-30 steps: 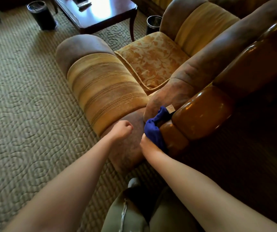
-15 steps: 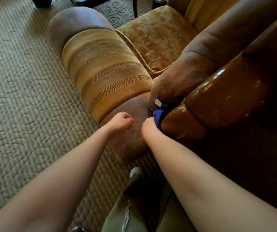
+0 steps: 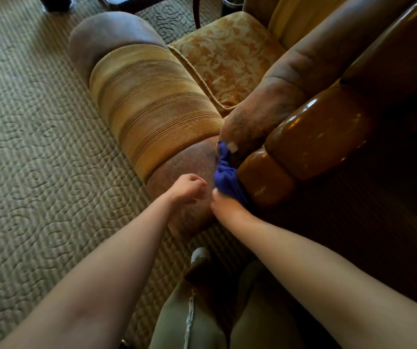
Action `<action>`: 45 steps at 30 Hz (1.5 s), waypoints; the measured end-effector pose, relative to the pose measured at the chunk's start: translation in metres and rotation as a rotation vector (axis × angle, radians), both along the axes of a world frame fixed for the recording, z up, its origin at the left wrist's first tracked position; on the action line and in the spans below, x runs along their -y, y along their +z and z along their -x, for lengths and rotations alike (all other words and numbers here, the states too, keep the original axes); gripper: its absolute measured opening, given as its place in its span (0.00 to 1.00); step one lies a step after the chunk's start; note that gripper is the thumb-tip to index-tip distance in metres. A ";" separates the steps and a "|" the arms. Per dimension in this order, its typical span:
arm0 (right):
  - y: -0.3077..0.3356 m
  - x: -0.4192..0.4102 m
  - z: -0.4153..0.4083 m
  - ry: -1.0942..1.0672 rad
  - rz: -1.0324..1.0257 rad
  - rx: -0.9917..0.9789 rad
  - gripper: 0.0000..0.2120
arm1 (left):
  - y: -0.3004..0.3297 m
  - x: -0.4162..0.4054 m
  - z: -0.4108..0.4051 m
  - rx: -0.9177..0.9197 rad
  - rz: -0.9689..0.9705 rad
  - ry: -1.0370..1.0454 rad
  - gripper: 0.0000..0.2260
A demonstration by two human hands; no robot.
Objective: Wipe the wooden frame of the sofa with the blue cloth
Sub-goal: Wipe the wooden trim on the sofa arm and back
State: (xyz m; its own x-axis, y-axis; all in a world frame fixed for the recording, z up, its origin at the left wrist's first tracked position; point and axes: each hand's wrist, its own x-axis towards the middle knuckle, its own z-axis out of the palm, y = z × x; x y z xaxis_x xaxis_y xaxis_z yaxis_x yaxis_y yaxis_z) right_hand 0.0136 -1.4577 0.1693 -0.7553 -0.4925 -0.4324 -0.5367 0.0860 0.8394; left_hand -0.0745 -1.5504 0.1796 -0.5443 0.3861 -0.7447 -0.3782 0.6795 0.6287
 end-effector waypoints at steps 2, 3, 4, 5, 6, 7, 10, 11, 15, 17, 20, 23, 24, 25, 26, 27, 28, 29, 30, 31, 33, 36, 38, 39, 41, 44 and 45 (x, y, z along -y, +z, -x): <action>-0.016 -0.002 -0.016 -0.234 0.080 0.384 0.19 | 0.010 -0.004 -0.006 0.024 -0.031 -0.031 0.11; -0.008 -0.003 -0.028 -0.323 0.144 0.384 0.19 | 0.015 -0.006 -0.009 0.034 -0.047 -0.045 0.12; -0.003 -0.005 -0.039 -0.399 0.166 0.336 0.20 | 0.020 -0.009 -0.011 0.042 -0.067 -0.057 0.12; -0.001 -0.010 -0.048 -0.451 0.202 0.302 0.20 | 0.024 -0.013 -0.014 0.052 -0.092 -0.060 0.12; 0.006 -0.010 -0.051 -0.557 0.228 0.296 0.19 | 0.030 -0.017 -0.019 0.063 -0.120 -0.054 0.13; 0.010 -0.012 -0.053 -0.641 0.300 0.243 0.19 | 0.035 -0.022 -0.023 0.072 -0.151 -0.033 0.13; 0.039 -0.018 -0.045 -0.635 0.488 0.044 0.18 | 0.049 -0.035 -0.030 0.006 -0.236 0.060 0.13; 0.036 -0.024 -0.043 -0.576 0.477 0.063 0.18 | 0.054 -0.039 -0.030 -0.044 -0.259 0.075 0.13; 0.088 -0.040 -0.033 -0.430 0.594 -0.064 0.18 | 0.085 -0.054 -0.026 -0.207 -0.400 0.097 0.11; 0.100 -0.053 -0.032 -0.367 0.783 -0.190 0.15 | 0.101 -0.066 -0.024 -0.250 -0.457 0.091 0.13; 0.112 -0.073 -0.028 -0.380 1.086 -0.332 0.08 | 0.122 -0.083 -0.024 -0.273 -0.546 0.101 0.17; 0.128 -0.090 -0.030 -0.422 1.260 -0.468 0.08 | 0.136 -0.094 -0.023 -0.271 -0.618 0.090 0.19; 0.133 -0.095 -0.032 -0.429 1.305 -0.498 0.09 | 0.140 -0.098 -0.024 -0.265 -0.631 0.070 0.19; 0.136 -0.098 -0.033 -0.436 1.341 -0.516 0.11 | 0.143 -0.101 -0.024 -0.263 -0.645 0.053 0.19; 0.139 -0.102 -0.034 -0.444 1.375 -0.532 0.11 | 0.145 -0.103 -0.025 -0.260 -0.658 0.043 0.19; 0.140 -0.105 -0.034 -0.462 1.407 -0.544 0.12 | 0.145 -0.105 -0.025 -0.255 -0.667 0.046 0.19; 0.141 -0.108 -0.034 -0.488 1.437 -0.555 0.12 | 0.146 -0.106 -0.025 -0.258 -0.675 0.048 0.19; 0.143 -0.112 -0.034 -0.518 1.466 -0.570 0.13 | 0.146 -0.107 -0.025 -0.273 -0.685 0.037 0.19; 0.145 -0.119 -0.033 -0.547 1.500 -0.589 0.13 | 0.145 -0.108 -0.025 -0.302 -0.691 0.005 0.19; 0.147 -0.127 -0.032 -0.579 1.537 -0.609 0.14 | 0.145 -0.110 -0.026 -0.346 -0.696 -0.045 0.18; 0.153 -0.143 -0.031 -0.659 1.624 -0.645 0.16 | 0.145 -0.115 -0.028 -0.438 -0.688 -0.138 0.17; 0.157 -0.163 -0.029 -0.722 1.748 -0.642 0.20 | 0.146 -0.128 -0.033 -0.604 -0.620 -0.260 0.18; 0.157 -0.167 -0.029 -0.729 1.768 -0.628 0.20 | 0.143 -0.136 -0.035 -0.716 -0.555 -0.331 0.22; 0.156 -0.167 -0.029 -0.732 1.773 -0.627 0.20 | 0.140 -0.138 -0.035 -0.747 -0.527 -0.353 0.21; 0.153 -0.163 -0.031 -0.740 1.798 -0.648 0.20 | 0.134 -0.138 -0.035 -0.827 -0.469 -0.391 0.19; 0.149 -0.151 -0.036 -0.754 1.837 -0.733 0.19 | 0.129 -0.134 -0.038 -0.944 -0.428 -0.433 0.21; 0.147 -0.146 -0.039 -0.757 1.836 -0.763 0.18 | 0.127 -0.131 -0.039 -0.971 -0.429 -0.441 0.21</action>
State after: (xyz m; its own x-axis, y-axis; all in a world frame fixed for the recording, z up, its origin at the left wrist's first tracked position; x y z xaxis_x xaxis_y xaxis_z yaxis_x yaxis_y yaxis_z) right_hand 0.0525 -1.3114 0.3164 -0.7113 0.5161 0.4771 0.3072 0.8388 -0.4495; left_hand -0.0354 -1.4194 0.3062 -0.5713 0.8062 0.1535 0.6101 0.2922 0.7364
